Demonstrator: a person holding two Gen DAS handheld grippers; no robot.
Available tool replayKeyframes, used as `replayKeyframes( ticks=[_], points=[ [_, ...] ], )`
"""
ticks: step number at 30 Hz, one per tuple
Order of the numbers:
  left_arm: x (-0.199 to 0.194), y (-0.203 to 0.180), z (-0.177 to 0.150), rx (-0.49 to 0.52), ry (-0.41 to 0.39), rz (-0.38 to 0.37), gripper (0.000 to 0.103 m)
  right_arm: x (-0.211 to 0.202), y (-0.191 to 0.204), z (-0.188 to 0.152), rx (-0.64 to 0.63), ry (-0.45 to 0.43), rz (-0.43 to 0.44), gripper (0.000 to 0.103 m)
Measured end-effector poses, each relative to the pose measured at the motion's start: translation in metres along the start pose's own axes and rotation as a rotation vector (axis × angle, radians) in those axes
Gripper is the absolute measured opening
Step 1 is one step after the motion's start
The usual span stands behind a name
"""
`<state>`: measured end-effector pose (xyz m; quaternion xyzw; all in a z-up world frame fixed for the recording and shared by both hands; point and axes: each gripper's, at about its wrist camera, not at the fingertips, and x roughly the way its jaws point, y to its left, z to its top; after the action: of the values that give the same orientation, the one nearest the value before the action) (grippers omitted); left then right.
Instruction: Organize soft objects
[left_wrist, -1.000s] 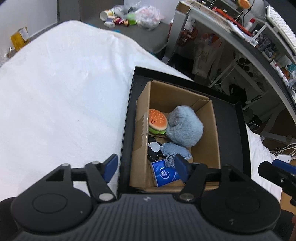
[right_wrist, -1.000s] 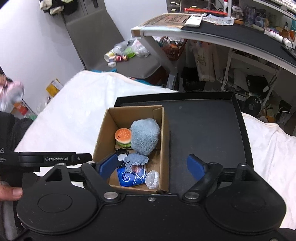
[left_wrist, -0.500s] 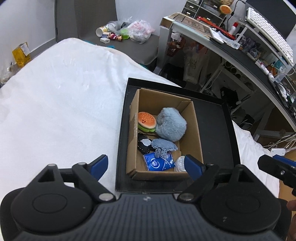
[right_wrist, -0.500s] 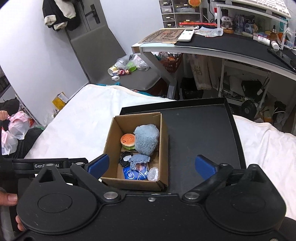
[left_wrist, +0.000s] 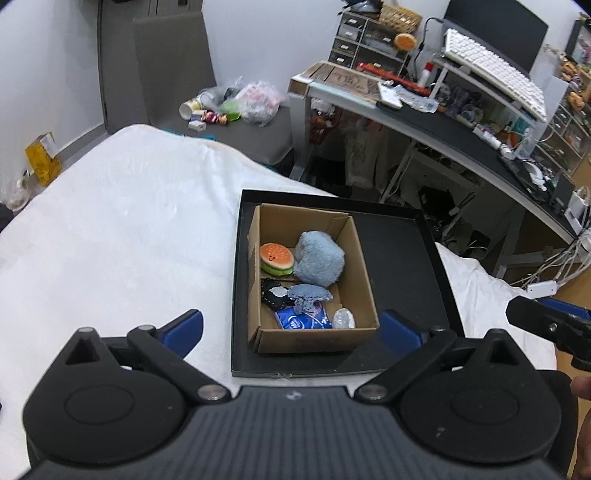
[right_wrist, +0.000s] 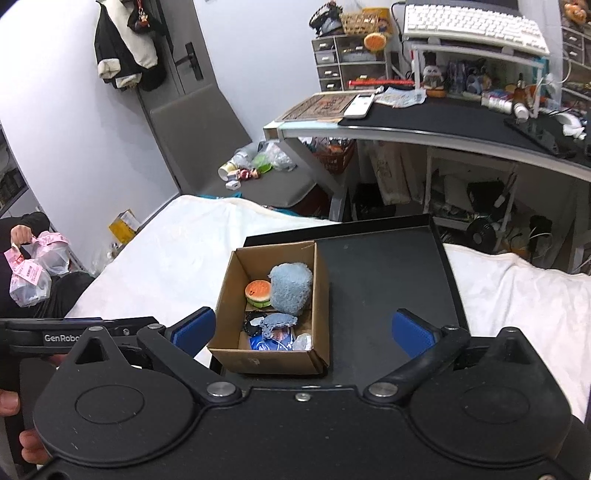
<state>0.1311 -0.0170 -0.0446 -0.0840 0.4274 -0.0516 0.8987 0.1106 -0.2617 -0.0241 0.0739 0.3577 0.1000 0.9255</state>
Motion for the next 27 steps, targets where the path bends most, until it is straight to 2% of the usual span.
replayKeyframes(
  ticks=[12, 27],
  points=[
    [-0.040, -0.013, -0.025, 0.049, -0.067, -0.012, 0.102, -0.040, 0.003, -0.016, -0.003, -0.080, -0.018, 0.103],
    [-0.068, -0.019, -0.044, 0.075, -0.123, -0.015, 0.102, -0.069, 0.007, -0.032, -0.014, -0.140, -0.018, 0.103]
  ],
)
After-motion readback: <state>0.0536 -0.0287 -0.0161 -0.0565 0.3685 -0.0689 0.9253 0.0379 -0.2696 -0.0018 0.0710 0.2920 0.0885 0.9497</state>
